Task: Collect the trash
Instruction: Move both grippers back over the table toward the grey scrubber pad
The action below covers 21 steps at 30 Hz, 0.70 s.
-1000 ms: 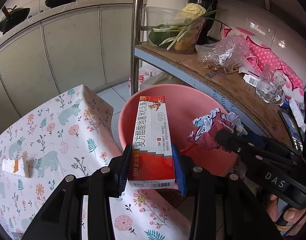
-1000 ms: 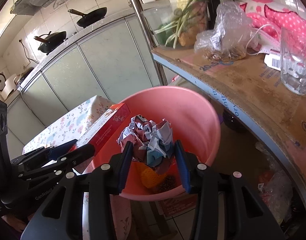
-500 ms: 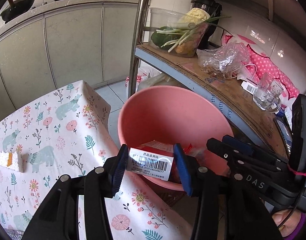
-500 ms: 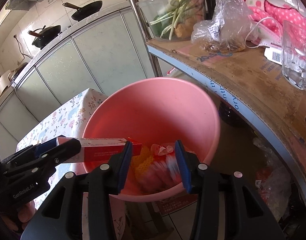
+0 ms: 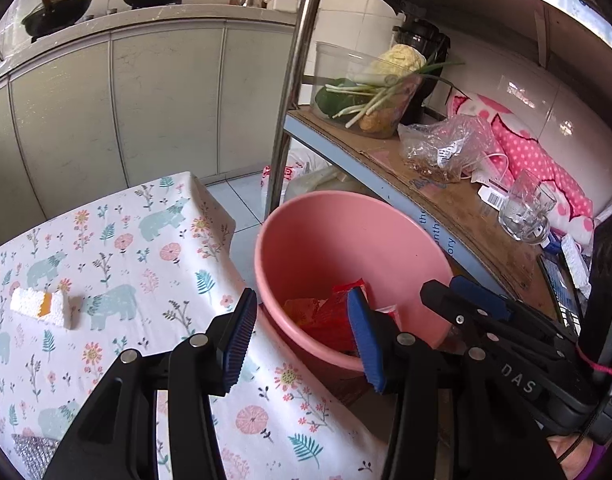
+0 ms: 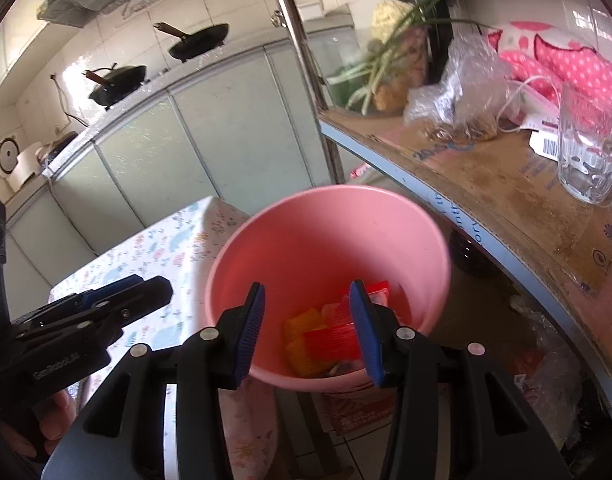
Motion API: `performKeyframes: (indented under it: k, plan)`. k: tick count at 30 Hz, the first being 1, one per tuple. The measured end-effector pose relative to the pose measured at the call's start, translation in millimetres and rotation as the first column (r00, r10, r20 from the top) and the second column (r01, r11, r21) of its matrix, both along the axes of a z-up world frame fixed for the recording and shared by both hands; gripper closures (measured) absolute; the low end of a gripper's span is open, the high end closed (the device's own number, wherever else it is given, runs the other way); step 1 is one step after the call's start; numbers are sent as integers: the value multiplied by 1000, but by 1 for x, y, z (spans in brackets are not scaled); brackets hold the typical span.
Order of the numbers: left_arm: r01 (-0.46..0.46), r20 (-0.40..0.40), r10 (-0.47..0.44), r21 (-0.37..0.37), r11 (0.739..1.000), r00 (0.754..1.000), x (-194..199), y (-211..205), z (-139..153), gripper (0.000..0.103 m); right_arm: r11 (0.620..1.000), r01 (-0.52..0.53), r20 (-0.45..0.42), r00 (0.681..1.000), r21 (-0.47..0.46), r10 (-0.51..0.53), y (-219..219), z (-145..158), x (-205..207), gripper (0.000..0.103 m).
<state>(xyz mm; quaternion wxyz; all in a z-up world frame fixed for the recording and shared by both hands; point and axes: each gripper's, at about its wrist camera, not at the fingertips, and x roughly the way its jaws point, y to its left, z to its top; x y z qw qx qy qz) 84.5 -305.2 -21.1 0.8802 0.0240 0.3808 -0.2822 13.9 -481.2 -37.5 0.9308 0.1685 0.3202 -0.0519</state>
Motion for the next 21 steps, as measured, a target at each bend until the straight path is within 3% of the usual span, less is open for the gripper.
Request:
performKeyframes:
  k: [21]
  plan:
    - [-163, 87, 160, 33, 986, 983, -66, 93, 29, 55, 986, -165, 55, 985, -36, 167, 85, 36, -36, 58]
